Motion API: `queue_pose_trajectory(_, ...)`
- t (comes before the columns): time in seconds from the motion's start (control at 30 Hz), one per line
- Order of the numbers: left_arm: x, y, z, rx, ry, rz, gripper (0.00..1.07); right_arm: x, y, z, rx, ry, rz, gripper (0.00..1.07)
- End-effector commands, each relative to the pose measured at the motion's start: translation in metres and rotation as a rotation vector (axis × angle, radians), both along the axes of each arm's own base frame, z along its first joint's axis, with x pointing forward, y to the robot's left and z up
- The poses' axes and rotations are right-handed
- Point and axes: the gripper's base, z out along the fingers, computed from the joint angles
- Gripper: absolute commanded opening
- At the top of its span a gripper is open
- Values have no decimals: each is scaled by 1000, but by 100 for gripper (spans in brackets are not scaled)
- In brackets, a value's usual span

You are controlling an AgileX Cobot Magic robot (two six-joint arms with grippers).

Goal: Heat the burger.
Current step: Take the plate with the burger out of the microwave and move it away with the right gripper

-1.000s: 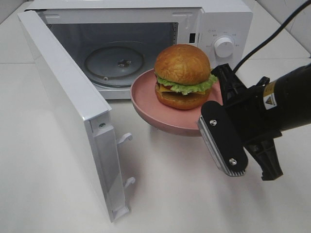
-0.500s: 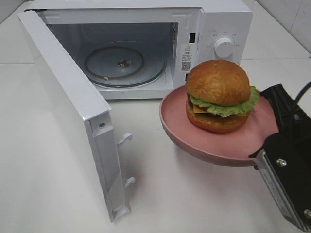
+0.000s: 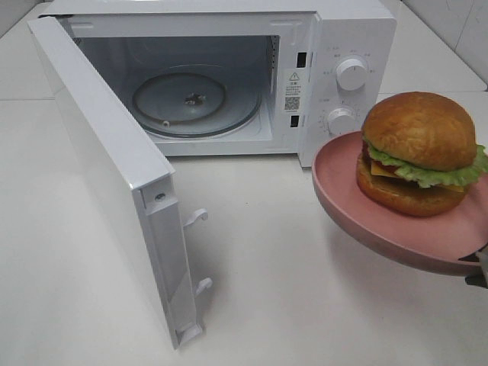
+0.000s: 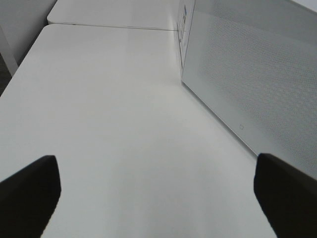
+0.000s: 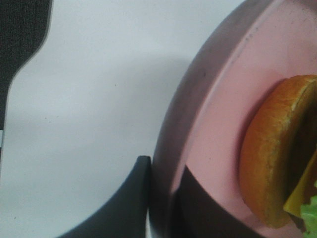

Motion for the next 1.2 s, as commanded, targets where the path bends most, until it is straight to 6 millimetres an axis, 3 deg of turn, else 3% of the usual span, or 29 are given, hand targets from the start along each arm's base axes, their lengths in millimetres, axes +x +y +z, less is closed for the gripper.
queue_pose_trajectory(0.03,-3,0,-1,2,-25,-1,98,2,-3,7,31,-59,-44,0)
queue_pose_trajectory(0.87,-3,0,-1,2,-25,-1,98,9,-29,8,57,-91,-566,0)
queue_pose_trajectory(1.13,-3,0,-1,2,-25,-1,98,16,-29,-1,39,-62,-707,0)
queue_pose_trajectory(1.2,-3,0,-1,2,-25,-1,98,25,-27,-9,19,-56,-808,0)
